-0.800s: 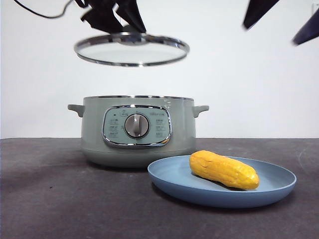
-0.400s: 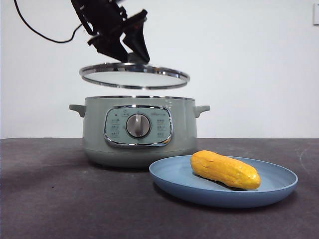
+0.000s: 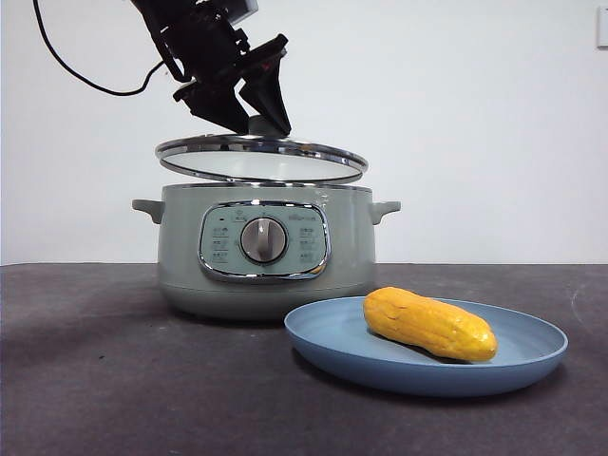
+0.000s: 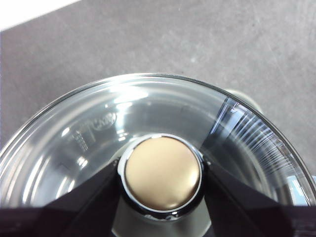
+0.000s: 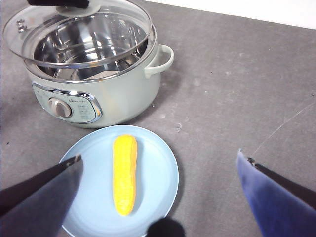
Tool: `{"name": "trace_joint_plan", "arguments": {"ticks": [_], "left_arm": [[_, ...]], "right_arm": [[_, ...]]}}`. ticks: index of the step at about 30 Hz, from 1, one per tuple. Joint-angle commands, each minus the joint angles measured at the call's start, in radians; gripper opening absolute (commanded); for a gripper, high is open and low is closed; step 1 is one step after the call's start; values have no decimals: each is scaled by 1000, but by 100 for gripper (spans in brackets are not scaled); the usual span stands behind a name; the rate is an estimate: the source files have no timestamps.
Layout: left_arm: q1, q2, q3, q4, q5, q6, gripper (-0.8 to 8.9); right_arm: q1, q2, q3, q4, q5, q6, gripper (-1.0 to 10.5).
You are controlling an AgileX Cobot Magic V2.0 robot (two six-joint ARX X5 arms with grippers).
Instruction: Take the corn out from the steamer,put the corn on the plate,close the lid
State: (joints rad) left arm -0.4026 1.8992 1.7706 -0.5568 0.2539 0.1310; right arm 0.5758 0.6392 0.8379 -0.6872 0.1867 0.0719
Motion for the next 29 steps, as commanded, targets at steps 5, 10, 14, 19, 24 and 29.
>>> {"name": "trace_joint_plan", "arguments": {"ticks": [5,10,14,19,24,29], "left_arm": [[-5,28,10,-3,9,12,-8],[-5,28,10,-4,9,12,-8],[-6,30,8,-5,9,13,-8],[-10,31,8,11,9,12,-8],[-16,31,8,30,9,12,-8],[-17,31,8,43,10,12,-8]], "right_arm": [[1,0,-4,5,3,6,568],[1,-1,-4,5,3,6,568],[1,0,-4,5,3,6,568],[1,0,-4,5,3,6,568],[1,-1,-4,5,3,6,568],[1,-1,-4,4,3,6,568]]}}
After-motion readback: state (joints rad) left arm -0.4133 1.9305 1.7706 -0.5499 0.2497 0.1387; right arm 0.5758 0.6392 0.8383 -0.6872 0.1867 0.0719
